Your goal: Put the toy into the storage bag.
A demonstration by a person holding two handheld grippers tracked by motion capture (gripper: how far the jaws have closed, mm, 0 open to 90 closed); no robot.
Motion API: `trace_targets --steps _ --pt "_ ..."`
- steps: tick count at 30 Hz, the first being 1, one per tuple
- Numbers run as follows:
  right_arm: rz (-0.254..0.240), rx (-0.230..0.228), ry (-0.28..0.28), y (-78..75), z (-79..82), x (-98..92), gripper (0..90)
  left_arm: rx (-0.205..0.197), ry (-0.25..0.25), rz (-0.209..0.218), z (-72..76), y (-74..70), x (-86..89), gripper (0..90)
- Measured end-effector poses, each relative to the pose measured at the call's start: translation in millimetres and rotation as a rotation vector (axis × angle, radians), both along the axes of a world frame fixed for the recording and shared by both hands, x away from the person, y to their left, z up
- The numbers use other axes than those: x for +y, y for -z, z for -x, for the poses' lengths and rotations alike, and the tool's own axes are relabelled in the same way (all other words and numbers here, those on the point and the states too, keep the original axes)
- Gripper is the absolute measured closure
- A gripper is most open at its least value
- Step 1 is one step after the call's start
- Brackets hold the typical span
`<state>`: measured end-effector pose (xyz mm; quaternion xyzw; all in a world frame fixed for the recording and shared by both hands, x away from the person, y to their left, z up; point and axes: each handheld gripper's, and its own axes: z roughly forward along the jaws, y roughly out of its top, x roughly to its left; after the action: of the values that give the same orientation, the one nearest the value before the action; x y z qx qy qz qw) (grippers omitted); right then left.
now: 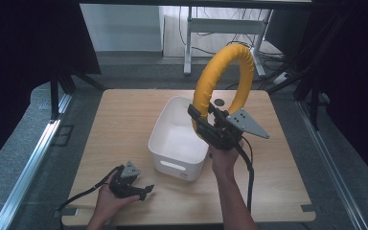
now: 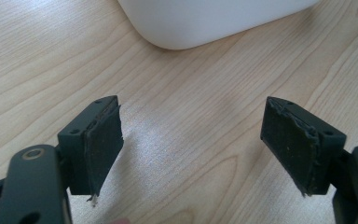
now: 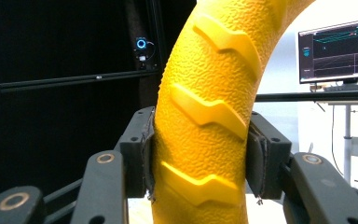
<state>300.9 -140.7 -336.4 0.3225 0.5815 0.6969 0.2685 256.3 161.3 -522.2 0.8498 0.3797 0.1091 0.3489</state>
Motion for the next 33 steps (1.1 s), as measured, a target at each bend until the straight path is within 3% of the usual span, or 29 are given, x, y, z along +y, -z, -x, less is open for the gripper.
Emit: trace_targets --steps 19,33 --pt "0.002 -0.039 -0.021 -11.1 4.1 11.6 50.5 0.001 -0.005 0.004 0.3 -0.2 0.0 20.8" --pt "-0.004 -0.027 -0.039 -8.5 3.6 30.3 50.5 0.001 0.000 0.002 0.6 -0.9 0.5 20.8"
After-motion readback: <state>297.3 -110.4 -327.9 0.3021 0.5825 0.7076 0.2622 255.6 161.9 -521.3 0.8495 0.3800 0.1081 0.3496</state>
